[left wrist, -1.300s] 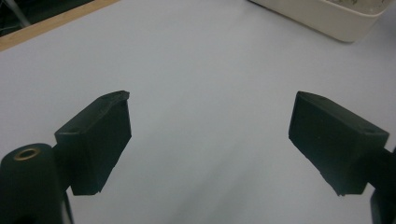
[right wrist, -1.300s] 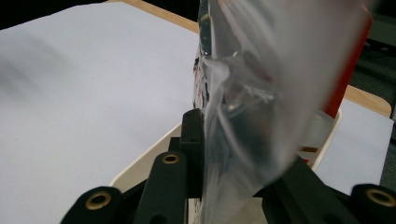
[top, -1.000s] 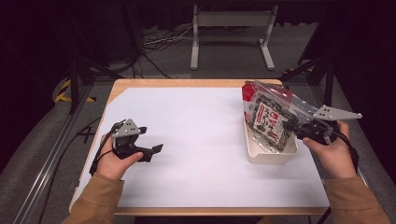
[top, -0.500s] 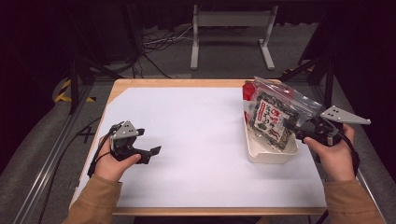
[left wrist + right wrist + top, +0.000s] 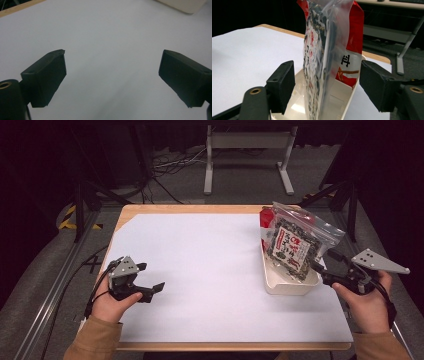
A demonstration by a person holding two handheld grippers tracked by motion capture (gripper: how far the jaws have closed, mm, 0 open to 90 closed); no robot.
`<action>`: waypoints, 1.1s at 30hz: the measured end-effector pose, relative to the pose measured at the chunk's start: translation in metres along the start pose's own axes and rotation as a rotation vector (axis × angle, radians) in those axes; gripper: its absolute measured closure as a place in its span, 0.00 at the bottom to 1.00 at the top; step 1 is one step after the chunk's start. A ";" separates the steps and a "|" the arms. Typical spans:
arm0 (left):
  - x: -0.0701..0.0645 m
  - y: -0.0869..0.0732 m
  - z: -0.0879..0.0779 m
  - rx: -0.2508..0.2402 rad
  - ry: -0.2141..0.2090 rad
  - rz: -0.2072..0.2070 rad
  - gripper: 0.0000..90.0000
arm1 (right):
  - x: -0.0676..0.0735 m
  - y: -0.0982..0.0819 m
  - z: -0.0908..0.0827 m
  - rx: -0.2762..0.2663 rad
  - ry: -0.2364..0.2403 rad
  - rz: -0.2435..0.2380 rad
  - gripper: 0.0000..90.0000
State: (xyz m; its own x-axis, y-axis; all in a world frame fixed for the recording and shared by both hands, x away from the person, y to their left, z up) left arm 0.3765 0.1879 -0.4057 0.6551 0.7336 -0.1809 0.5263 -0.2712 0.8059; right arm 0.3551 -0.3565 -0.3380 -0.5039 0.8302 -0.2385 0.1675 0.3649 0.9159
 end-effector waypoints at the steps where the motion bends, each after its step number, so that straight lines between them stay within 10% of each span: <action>1: 0.001 -0.002 -0.003 -0.004 0.000 -0.002 0.09 | 0.002 -0.001 -0.003 -0.006 -0.006 -0.006 0.33; 19: 0.013 -0.028 -0.029 -0.138 -0.006 -0.036 0.09 | 0.056 -0.008 -0.014 -0.044 0.085 -0.051 0.34; 33: 0.006 -0.037 -0.040 -0.221 -0.080 -0.023 0.10 | 0.106 -0.009 0.031 -0.071 0.308 -0.089 0.33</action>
State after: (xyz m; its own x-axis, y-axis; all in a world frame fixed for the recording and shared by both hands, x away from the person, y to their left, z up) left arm 0.3387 0.2273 -0.4141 0.6900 0.6837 -0.2374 0.4159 -0.1061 0.9032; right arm 0.3262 -0.2589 -0.3811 -0.7481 0.6262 -0.2196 0.0576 0.3909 0.9186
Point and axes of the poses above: each handheld gripper's, and its own axes: z roughly forward along the jaws, y roughly out of its top, x roughly to its left, the point moved 4 cm from there along z, roughly forward along the jaws, and after that the axes turned 11 degrees about -z, right-handed, at the moved point
